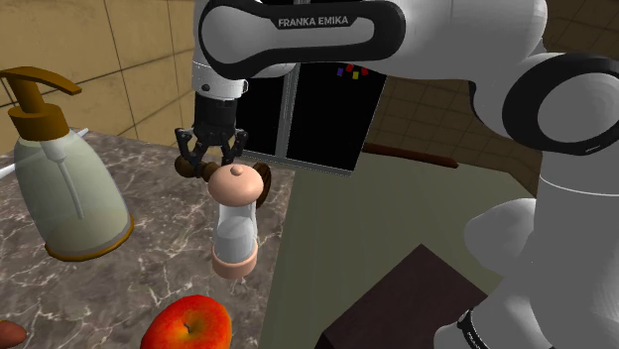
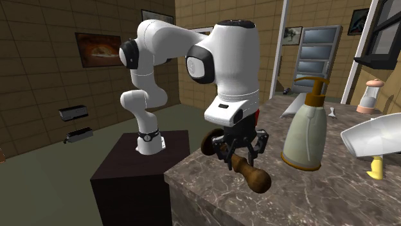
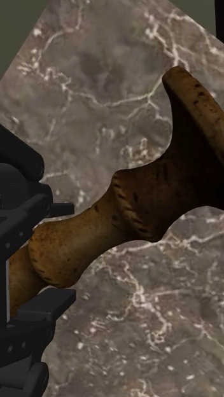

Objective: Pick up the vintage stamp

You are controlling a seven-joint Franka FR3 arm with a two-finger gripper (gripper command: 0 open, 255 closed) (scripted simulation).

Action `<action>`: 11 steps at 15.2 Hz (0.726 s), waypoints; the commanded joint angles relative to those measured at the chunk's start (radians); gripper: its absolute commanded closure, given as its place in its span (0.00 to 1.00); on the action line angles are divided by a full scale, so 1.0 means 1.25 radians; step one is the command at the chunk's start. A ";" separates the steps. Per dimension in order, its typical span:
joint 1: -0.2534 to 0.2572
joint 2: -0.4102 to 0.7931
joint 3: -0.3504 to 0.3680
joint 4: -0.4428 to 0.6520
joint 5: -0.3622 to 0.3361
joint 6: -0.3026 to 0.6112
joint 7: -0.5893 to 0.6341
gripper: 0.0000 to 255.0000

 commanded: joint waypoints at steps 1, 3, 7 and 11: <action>0.000 0.000 0.000 0.000 0.000 0.000 0.000 1.00; 0.000 0.000 0.000 0.000 0.000 0.000 0.000 1.00; 0.000 -0.001 0.000 0.008 0.000 -0.010 0.001 1.00; 0.002 -0.002 0.001 0.049 0.000 -0.052 0.005 1.00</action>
